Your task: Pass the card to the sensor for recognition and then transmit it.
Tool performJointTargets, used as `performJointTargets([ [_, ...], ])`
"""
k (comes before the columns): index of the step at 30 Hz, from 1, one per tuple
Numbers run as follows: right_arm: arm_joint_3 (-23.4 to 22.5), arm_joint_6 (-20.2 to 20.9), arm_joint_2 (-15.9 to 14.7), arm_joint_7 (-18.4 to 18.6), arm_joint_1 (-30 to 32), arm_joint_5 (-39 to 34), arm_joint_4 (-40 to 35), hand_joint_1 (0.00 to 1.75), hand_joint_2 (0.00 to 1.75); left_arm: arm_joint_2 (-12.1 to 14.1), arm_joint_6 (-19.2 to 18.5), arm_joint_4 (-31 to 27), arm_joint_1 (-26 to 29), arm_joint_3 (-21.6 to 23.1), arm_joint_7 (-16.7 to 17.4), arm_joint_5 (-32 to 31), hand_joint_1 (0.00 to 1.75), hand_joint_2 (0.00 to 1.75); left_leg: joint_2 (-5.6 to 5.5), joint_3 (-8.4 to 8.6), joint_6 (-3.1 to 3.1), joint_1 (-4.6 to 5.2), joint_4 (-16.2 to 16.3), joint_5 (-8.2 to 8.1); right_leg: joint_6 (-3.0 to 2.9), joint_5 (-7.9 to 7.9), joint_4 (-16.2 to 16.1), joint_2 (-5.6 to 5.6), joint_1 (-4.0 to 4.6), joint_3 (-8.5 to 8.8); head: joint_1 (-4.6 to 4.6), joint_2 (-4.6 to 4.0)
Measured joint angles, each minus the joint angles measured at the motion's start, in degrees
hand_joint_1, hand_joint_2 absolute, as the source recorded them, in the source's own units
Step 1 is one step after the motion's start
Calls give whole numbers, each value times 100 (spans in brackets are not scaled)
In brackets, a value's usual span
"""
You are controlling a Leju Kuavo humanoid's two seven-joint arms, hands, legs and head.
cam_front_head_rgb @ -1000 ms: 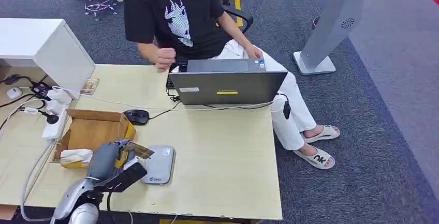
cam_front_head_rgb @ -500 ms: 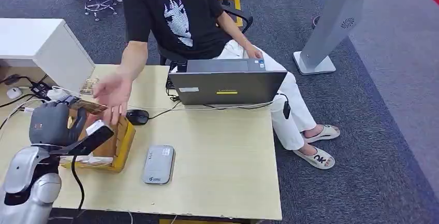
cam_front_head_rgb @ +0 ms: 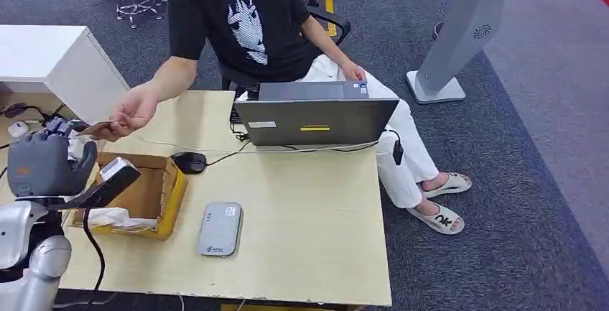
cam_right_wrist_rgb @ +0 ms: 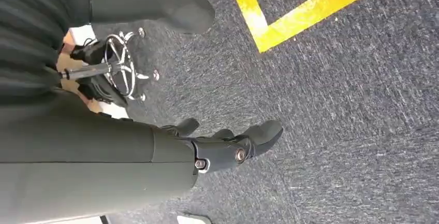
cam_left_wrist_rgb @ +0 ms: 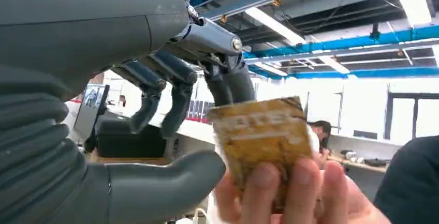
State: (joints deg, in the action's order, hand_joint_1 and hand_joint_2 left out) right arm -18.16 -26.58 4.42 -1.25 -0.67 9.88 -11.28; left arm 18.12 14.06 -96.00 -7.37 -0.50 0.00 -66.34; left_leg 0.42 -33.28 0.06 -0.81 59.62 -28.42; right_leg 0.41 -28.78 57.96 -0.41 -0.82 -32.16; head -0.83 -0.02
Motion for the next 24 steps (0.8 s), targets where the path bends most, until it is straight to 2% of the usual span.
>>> performJointTargets([
  [4,-39,-13,0,2,-1,35,0,0,175,-155,212,-37,105,-11,17,-7,0,175,-1,-1,0,0,0,0,-1,-1,0,-2,0,0,-2,0],
  [12,-70,-61,2,2,2,57,0,0,175,-321,378,-113,278,-26,-19,48,0,175,-1,1,-1,-1,0,1,-2,1,1,-2,1,1,0,0],
  [16,-142,-87,15,-11,4,68,0,0,175,-396,513,-260,473,-112,-140,223,0,175,1,0,-1,-1,0,1,-2,1,1,0,1,0,0,0],
  [19,-203,-101,31,-22,7,35,0,0,175,-444,496,-475,711,-155,-284,566,0,175,0,-1,-1,-1,0,0,-3,-3,0,-1,1,-2,0,0],
  [23,-262,-103,42,-22,7,33,-2,0,175,-494,480,-645,874,-192,-323,678,0,175,-4,-3,-1,-1,0,0,-4,-3,0,-5,1,-3,0,0],
  [24,-278,-103,44,-22,7,31,-2,0,175,-511,364,-671,892,-199,-370,878,0,175,-4,-3,-1,-1,0,0,-4,-3,0,-5,1,-2,-2,0],
])
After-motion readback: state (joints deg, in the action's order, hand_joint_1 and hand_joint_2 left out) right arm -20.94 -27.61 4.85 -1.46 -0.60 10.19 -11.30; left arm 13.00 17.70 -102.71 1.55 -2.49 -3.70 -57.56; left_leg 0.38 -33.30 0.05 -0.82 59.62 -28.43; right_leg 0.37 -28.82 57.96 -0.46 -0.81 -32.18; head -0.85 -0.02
